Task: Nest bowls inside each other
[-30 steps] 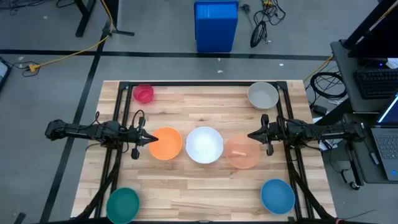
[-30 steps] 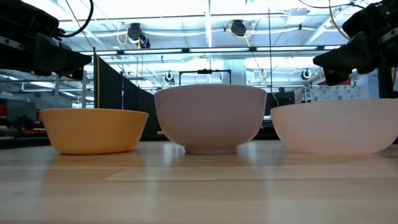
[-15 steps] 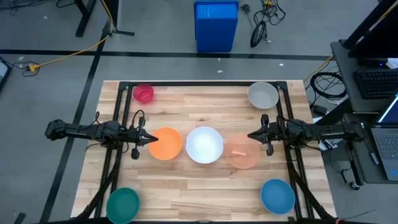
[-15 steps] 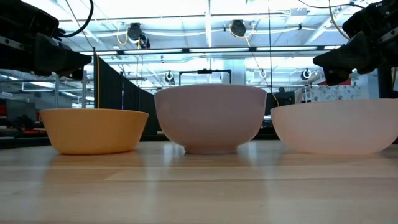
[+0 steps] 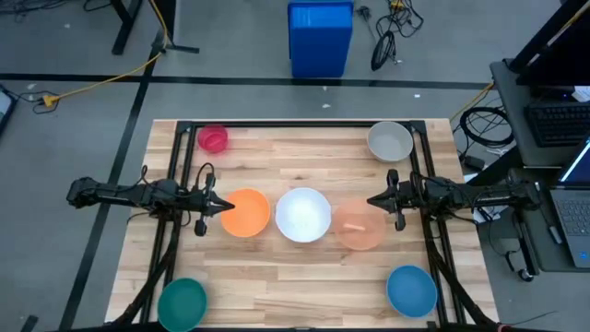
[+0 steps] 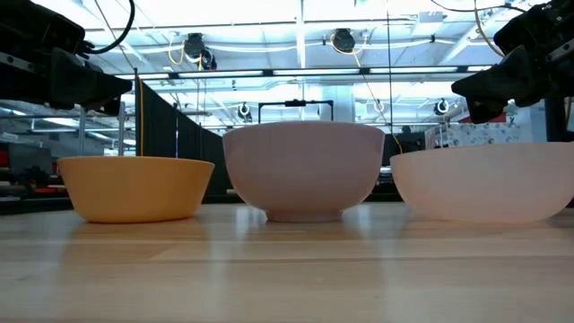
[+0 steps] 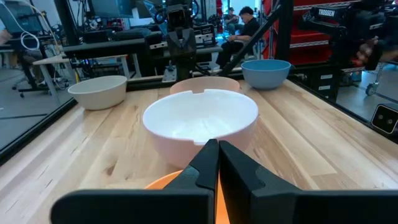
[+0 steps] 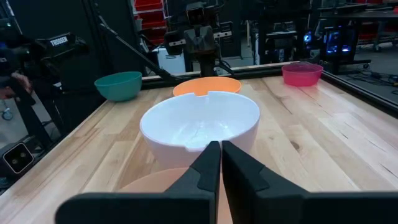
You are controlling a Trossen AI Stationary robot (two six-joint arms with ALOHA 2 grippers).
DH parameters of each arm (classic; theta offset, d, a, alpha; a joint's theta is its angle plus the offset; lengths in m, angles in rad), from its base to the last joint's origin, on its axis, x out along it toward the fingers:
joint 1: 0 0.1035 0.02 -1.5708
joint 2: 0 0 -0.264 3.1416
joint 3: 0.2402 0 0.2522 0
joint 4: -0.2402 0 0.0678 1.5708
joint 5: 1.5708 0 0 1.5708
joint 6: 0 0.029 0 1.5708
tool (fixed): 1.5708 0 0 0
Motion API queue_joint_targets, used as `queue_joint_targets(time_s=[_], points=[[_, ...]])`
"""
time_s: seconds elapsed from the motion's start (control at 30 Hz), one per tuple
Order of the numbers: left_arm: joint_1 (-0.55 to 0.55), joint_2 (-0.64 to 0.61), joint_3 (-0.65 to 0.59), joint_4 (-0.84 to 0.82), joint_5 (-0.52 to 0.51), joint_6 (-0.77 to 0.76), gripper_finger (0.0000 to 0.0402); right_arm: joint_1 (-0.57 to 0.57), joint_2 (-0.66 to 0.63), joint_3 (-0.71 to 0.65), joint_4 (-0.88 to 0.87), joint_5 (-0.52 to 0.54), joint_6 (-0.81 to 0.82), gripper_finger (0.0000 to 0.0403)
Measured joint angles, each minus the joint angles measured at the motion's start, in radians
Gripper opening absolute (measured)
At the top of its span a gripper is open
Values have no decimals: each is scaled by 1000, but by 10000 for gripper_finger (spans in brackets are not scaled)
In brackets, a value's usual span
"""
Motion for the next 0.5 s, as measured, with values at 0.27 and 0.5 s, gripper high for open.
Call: queue_joint_targets(time_s=[0.27, 0.5], points=[[0, 0, 0, 0, 0, 1, 0, 0, 0, 0, 0, 0, -18, 0], [0, 0, 0, 0, 0, 1, 0, 0, 0, 0, 0, 0, -19, 0]])
